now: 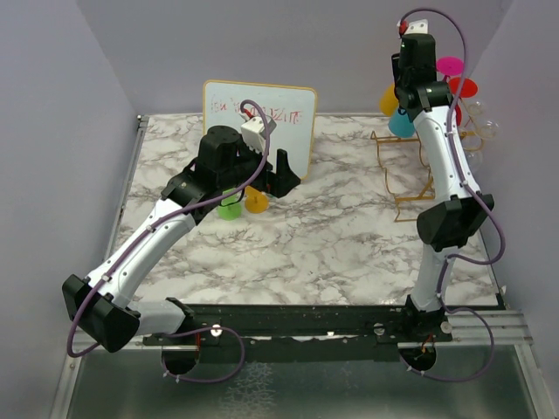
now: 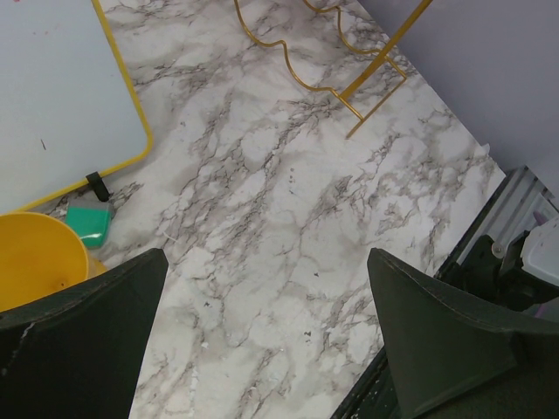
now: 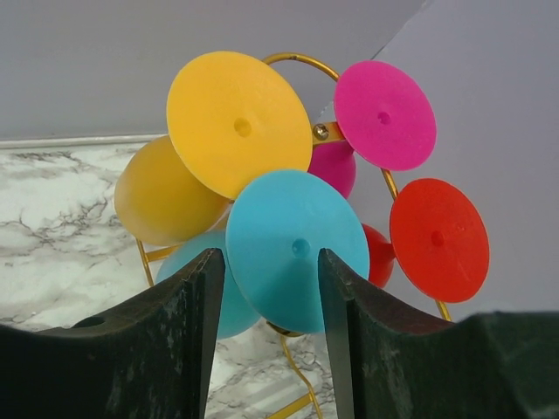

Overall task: Take the wine glass off the wine glass rack
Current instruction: Pick up the wine glass from the wine rack.

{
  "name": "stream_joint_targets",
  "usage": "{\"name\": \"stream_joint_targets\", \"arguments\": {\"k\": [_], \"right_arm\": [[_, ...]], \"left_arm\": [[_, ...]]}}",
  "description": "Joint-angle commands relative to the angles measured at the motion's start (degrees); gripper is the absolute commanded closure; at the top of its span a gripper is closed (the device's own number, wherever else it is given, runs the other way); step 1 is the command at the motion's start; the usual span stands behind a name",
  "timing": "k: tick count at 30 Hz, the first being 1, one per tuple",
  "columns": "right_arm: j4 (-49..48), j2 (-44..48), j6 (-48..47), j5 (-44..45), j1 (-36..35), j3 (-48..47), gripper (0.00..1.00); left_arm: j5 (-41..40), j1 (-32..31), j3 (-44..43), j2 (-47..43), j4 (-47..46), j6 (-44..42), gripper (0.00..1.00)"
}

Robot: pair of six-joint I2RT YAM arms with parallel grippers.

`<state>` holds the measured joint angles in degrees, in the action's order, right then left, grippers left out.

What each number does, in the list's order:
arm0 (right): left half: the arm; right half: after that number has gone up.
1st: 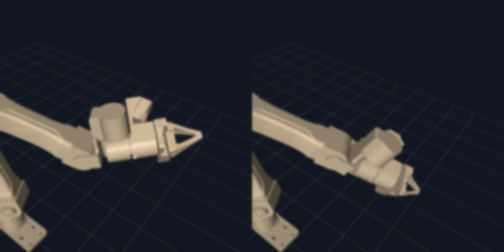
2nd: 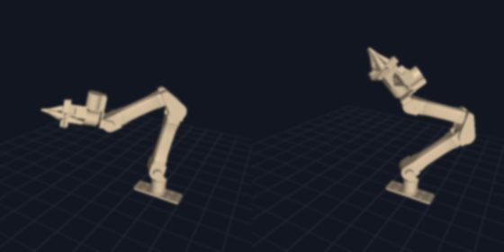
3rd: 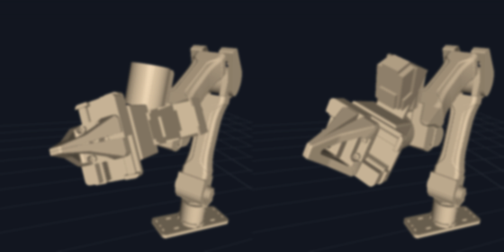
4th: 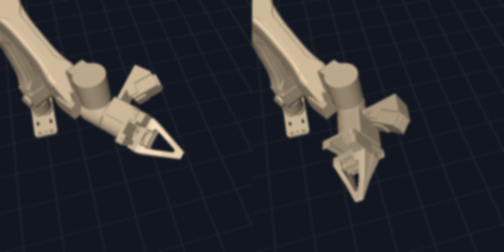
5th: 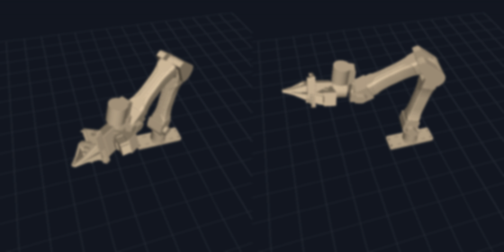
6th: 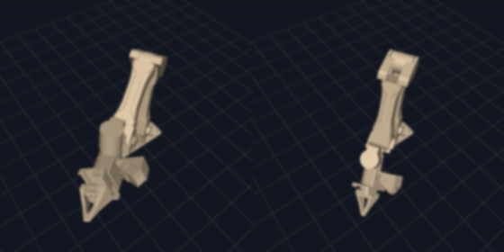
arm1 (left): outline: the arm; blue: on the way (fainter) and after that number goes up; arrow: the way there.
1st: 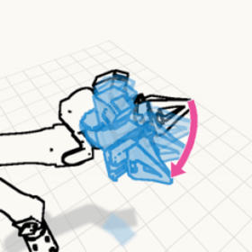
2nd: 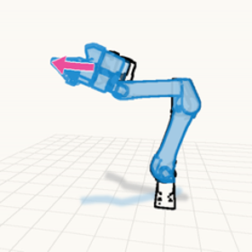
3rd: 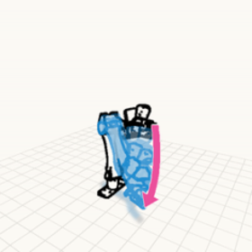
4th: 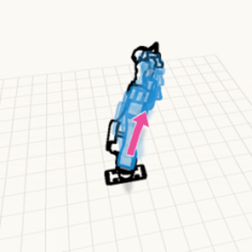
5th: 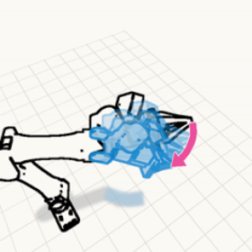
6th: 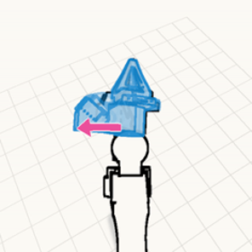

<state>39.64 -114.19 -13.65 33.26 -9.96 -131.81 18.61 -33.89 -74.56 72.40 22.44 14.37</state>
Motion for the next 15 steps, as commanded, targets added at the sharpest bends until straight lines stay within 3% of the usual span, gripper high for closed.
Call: {"name": "stream_joint_targets", "arguments": {"k": [1,15], "right_arm": [[-0.93,-1.8,-1.07,-1.91,0.55,-3.25,0.5],[-1.81,-0.77,-1.69,-1.88,0.55,-1.42,0.62]], "left_arm": [[-0.37,-0.21,-1.15,-1.12,0.2,0.22,0.01],[-0.24,-0.21,-1.11,-0.78,0.28,0.13,0.01]]}}
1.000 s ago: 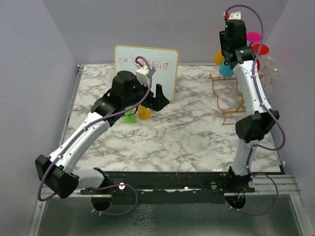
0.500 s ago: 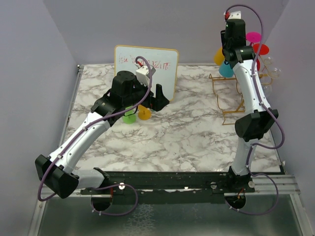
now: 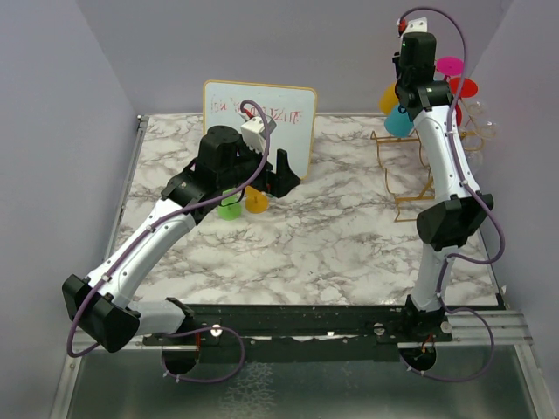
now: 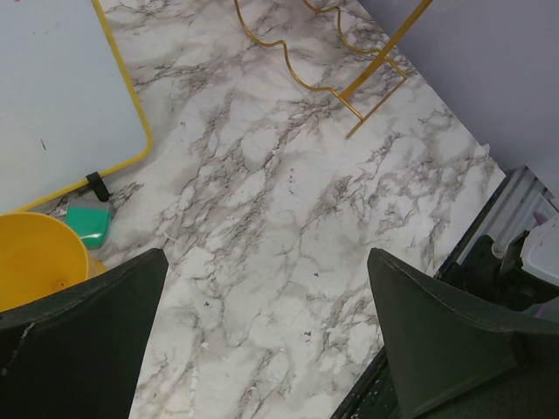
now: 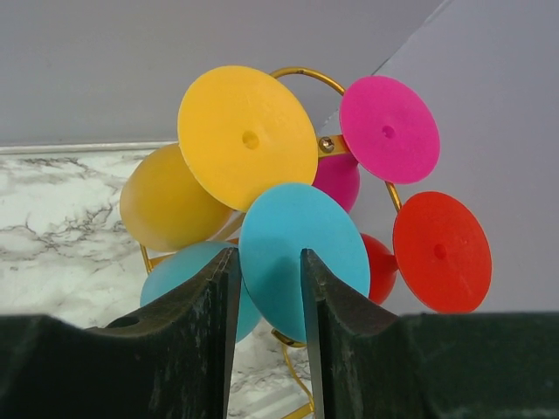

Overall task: Take the wine glass off the wine glass rack
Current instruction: Pick up the wine glass from the wine rack.

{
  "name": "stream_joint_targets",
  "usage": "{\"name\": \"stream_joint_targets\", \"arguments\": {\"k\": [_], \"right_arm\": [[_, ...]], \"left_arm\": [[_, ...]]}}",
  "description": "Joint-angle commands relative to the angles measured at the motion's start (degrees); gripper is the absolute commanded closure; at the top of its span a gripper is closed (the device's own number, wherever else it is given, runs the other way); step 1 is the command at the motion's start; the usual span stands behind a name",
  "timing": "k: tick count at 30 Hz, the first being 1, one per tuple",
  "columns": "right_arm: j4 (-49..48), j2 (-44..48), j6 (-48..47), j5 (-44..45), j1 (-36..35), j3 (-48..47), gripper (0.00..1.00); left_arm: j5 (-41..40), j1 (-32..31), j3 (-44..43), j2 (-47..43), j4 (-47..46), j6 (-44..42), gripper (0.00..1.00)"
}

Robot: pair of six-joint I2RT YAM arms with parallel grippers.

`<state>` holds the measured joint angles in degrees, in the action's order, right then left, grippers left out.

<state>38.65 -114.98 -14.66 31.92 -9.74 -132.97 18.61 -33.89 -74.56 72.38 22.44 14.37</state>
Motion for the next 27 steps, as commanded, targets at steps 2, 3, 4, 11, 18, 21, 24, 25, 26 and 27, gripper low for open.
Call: {"name": "stream_joint_targets", "arguments": {"k": [2,3,4,11,18,21,24,25,26,27], "right_arm": [[-0.99,0.69,-0.7,-0.71,0.33,0.19,0.63],[-0.96,0.89,-0.67,-0.85,0.33,0.32,0.65],[-0.95,1.19,-0.71,-1.08,0.33,0.34,0.67],[-1.12,2.55,-0.9,-1.94,0.33,0.9,0.74],[-2.0,3.05,-1.23,-1.57,0.33,1.58,0.79],[-2.3,3.1,-1.38,-1.68,0.29,1.66,0.81],[-2.62,3.62,-1.55,-2.04,0.24,1.92,0.84],[-2.81,3.73,-1.71,-2.1,0.25,2.12,0.86],[-2.99,3.84,-1.89,-2.06,0.22,2.3,0.89],[-3.2,4.04,-2.11,-1.94,0.24,2.4,0.91]], "left_arm": [[-0.18,-0.19,-1.11,-0.68,0.32,0.1,0.01],[-0.16,-0.21,-1.1,-0.62,0.33,0.05,0.01],[-0.15,-0.2,-1.11,-0.6,0.33,0.07,0.01],[0.01,-0.21,-1.63,-0.15,0.33,0.0,0.01],[0.39,-0.21,-1.48,0.22,0.33,0.13,0.01],[-0.21,-0.21,-1.21,-0.07,0.32,0.25,0.01],[-0.2,-0.2,-1.13,-0.04,0.33,0.13,0.01],[-0.23,-0.21,-1.07,-0.1,0.33,0.13,0.01],[-0.32,-0.21,-1.03,-0.07,0.31,0.18,0.01],[-0.28,-0.21,-1.02,0.0,0.28,0.15,0.01]]}}
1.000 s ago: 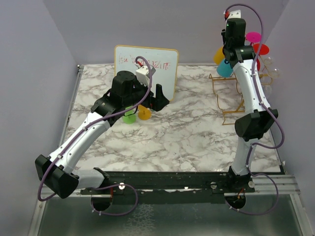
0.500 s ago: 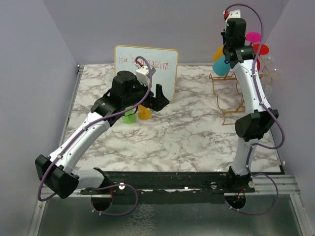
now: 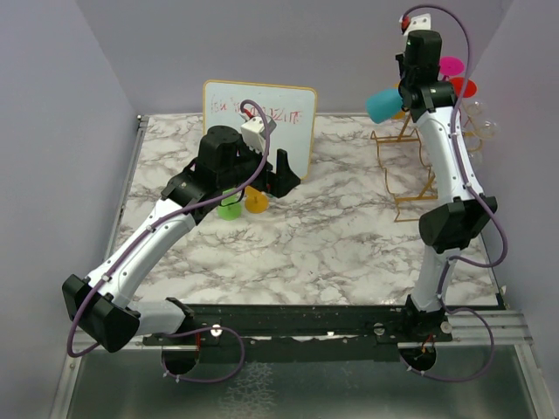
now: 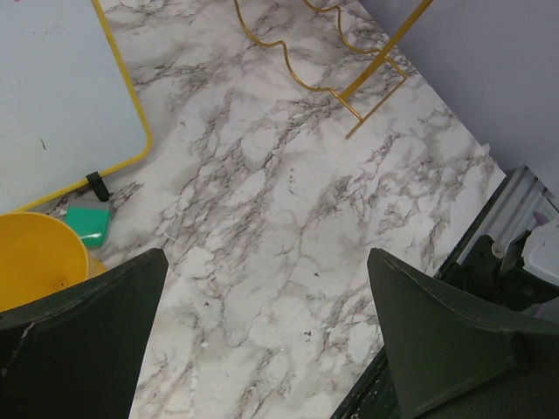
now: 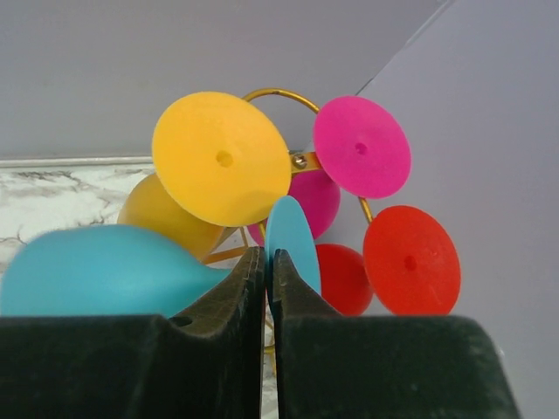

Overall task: Take the wine glass off the wine glass rack
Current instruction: Pick up the wine glass from the wine rack.

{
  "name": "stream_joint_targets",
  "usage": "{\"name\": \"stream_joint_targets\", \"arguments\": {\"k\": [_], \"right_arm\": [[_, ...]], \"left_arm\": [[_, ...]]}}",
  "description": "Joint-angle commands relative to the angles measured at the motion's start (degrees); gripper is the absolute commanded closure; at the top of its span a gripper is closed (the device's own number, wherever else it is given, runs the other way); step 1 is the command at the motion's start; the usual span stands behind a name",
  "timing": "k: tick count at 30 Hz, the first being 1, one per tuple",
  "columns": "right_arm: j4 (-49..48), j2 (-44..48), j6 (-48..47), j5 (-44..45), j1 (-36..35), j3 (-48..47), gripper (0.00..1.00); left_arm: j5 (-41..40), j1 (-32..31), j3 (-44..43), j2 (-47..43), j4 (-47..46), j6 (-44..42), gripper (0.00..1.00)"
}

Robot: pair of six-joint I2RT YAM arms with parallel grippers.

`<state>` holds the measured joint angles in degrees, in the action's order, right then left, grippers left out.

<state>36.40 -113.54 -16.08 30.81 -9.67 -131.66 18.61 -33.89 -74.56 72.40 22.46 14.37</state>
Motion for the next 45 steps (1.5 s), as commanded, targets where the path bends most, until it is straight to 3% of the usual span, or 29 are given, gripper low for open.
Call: {"name": "stream_joint_targets", "arguments": {"k": [1,45], "right_arm": [[-1.21,2.74,-0.9,-0.74,0.18,1.32,0.92],[1.3,8.03,0.83,-4.58,-2.3,0.87,0.99]], "left_arm": [[-0.2,-0.21,-0.98,0.01,0.3,0.13,0.01],[-1.75,-0.19,-0.64,-0.57,-0.7,2.3,0.01]]}}
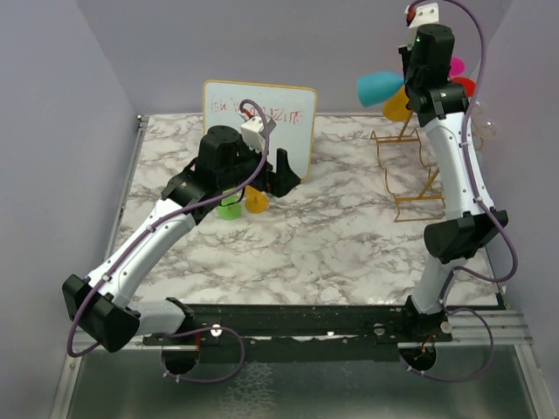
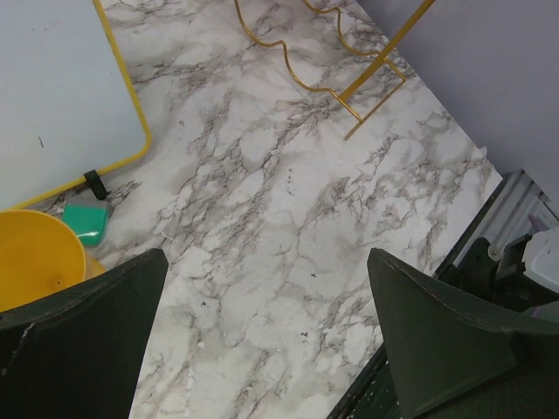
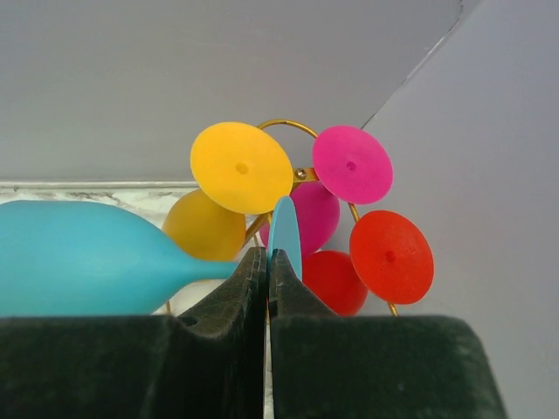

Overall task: Take the wine glass off the wine glass rack
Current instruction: Pick up the wine glass from the wine rack.

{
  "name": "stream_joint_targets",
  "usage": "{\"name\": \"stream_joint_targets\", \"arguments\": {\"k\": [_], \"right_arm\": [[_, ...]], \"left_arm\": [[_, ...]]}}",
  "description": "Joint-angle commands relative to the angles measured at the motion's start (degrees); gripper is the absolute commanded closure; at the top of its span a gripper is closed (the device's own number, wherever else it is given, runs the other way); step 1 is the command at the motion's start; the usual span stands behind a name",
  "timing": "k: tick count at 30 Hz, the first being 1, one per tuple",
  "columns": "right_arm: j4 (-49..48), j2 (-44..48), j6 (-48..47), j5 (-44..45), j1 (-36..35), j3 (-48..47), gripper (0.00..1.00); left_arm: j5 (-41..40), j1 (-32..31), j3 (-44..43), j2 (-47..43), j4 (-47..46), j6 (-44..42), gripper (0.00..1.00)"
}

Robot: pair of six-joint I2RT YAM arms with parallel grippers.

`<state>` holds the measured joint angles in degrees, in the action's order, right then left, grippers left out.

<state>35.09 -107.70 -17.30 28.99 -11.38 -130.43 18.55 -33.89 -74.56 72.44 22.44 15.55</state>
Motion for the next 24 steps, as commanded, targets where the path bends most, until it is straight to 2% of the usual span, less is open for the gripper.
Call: {"name": "stream_joint_targets", "arguments": {"k": [1,15,24], "right_arm": [[3.15,2.37,2.42,-3.17,-0.72,-0.47,0.99],[6.47,4.45,8.14,-11.01,-1.37,-0.24,1.0],[8.4,7.75,14.05,-19.56,-1.46,2.83,0.99]], "left_arm": [[-2.18,-0.21,-0.59,-0.79,-0.64,1.27,0.01],[-5.03,-0.21,1.05,-3.12,-4.0,3.93,0.01],[-6.31,-0.21,1.71,-3.66,-5.01,4.89,0.01]]}}
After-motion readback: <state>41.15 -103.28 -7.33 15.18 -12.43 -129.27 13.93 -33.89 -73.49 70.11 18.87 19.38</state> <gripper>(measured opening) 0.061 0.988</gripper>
